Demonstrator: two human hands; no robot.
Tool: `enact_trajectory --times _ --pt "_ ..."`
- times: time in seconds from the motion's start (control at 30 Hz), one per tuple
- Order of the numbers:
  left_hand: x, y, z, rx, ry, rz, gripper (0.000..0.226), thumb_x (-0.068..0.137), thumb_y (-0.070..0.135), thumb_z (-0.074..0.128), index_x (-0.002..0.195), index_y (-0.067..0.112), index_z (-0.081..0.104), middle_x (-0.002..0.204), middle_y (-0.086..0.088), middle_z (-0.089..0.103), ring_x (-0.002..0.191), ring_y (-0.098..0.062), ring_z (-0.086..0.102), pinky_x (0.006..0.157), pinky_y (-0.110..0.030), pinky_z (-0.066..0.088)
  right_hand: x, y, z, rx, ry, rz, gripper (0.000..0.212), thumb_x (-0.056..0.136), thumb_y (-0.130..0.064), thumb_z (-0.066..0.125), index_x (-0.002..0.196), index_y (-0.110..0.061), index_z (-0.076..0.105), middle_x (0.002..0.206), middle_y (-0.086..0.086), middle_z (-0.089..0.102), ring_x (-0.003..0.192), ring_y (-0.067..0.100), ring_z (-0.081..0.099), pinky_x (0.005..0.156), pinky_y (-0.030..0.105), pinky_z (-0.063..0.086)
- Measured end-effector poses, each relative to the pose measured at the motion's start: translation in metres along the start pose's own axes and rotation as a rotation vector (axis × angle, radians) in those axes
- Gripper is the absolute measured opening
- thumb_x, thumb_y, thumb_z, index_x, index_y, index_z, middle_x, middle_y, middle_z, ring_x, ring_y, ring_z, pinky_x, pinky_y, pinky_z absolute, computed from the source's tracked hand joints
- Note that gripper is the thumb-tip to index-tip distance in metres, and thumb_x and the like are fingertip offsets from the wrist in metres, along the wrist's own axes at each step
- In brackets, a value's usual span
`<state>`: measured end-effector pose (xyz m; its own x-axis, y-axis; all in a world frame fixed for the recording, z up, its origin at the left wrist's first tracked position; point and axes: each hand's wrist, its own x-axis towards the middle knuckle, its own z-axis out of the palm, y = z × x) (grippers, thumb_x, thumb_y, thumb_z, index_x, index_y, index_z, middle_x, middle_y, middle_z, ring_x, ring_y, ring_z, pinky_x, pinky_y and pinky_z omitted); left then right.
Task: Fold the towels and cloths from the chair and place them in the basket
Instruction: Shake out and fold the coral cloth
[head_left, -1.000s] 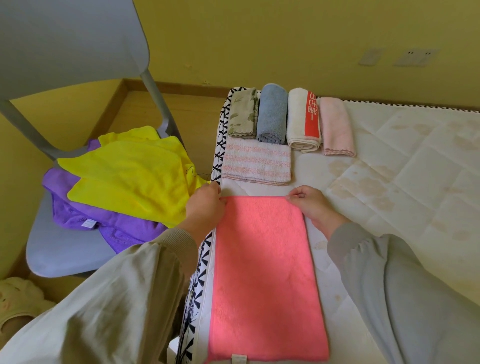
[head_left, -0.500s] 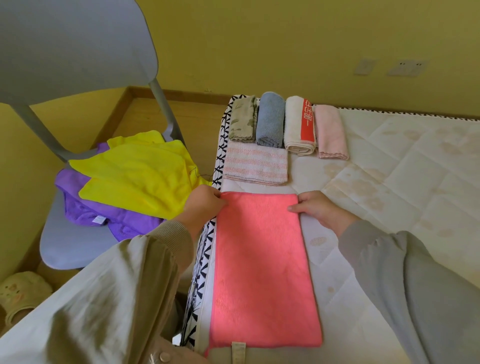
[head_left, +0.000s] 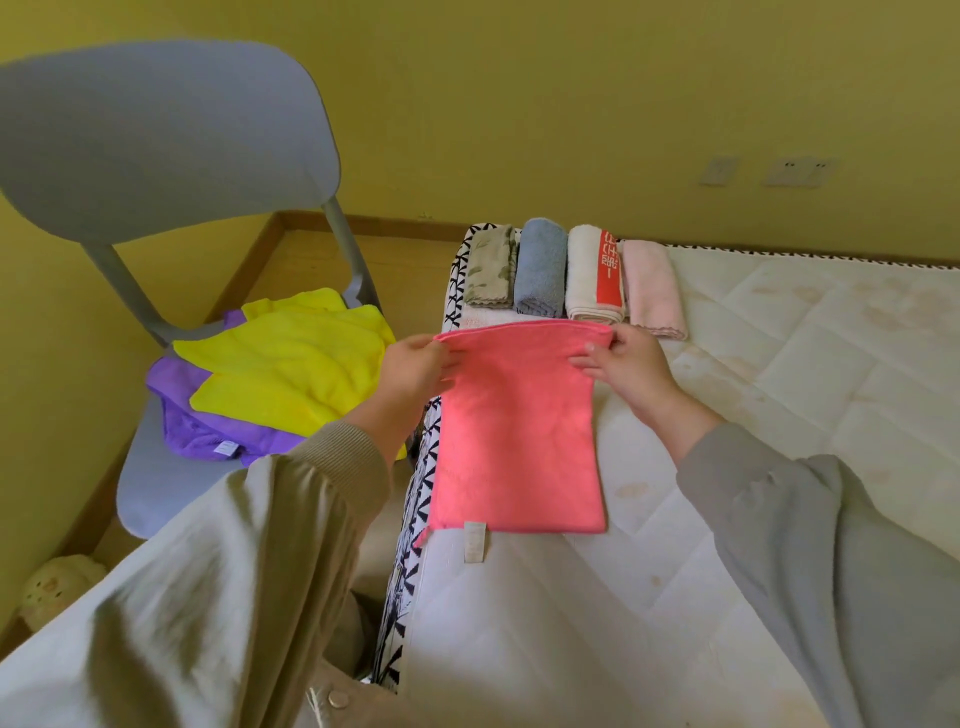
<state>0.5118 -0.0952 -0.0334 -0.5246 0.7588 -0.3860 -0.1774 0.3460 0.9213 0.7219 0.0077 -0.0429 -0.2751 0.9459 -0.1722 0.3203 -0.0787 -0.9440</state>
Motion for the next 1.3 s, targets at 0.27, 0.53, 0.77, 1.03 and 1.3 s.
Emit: enact_trajectory --times 0.27,0.53,0.77,1.03,1.3 --pt "-0.038 -0.061 -0.011 -0.191 0.011 -0.245 0.032 0.097 0.032 0.048 0.087 0.007 0.064 0.082 -0.01 0.066 0.075 -0.025 0.064 0.065 -0.03 0.056 -0.063 0.042 -0.003 -0.122 0.063 -0.038 0.015 0.083 0.003 0.063 0.084 -0.011 0.068 0.067 0.002 0.061 0.059 0.005 0.052 0.058 0.017 0.039" --pt "-0.068 -0.109 -0.021 -0.055 0.052 -0.235 0.014 0.089 -0.005 0.054 0.09 0.007 0.059 0.079 -0.013 0.057 0.057 -0.022 0.058 0.038 -0.019 0.046 -0.102 0.083 0.015 0.436 0.088 0.443 0.02 0.093 -0.009 0.05 0.074 -0.009 0.058 0.063 0.004 0.064 0.06 0.018 0.06 0.055 0.026 0.046" --pt "-0.07 -0.119 -0.025 -0.065 0.035 -0.229 0.041 0.085 -0.013 0.052 0.122 0.005 0.045 0.083 -0.019 0.061 0.051 -0.026 0.066 0.047 -0.03 0.055 -0.113 0.096 0.02 0.257 0.12 0.313 0.025 0.083 0.012 0.058 0.091 -0.012 0.056 0.081 0.006 0.064 0.07 0.016 0.059 0.063 0.026 0.047" --pt "-0.068 -0.118 -0.03 0.012 -0.032 -0.143 0.048 0.086 -0.01 0.052 0.13 0.009 0.051 0.072 -0.016 0.062 0.054 -0.024 0.064 0.06 -0.039 0.06 -0.119 0.108 0.028 0.097 0.147 0.195 0.023 0.086 0.006 0.055 0.081 -0.015 0.061 0.078 0.007 0.061 0.069 0.014 0.052 0.055 0.015 0.037" --pt "-0.069 -0.114 -0.035 0.181 -0.079 -0.028 0.061 0.084 -0.007 0.052 0.135 0.027 0.046 0.075 -0.028 0.066 0.051 -0.025 0.065 0.042 -0.023 0.046 -0.12 0.106 0.026 0.103 0.179 0.155 0.03 0.085 0.01 0.053 0.074 -0.016 0.064 0.077 0.009 0.06 0.069 0.014 0.051 0.057 0.016 0.036"
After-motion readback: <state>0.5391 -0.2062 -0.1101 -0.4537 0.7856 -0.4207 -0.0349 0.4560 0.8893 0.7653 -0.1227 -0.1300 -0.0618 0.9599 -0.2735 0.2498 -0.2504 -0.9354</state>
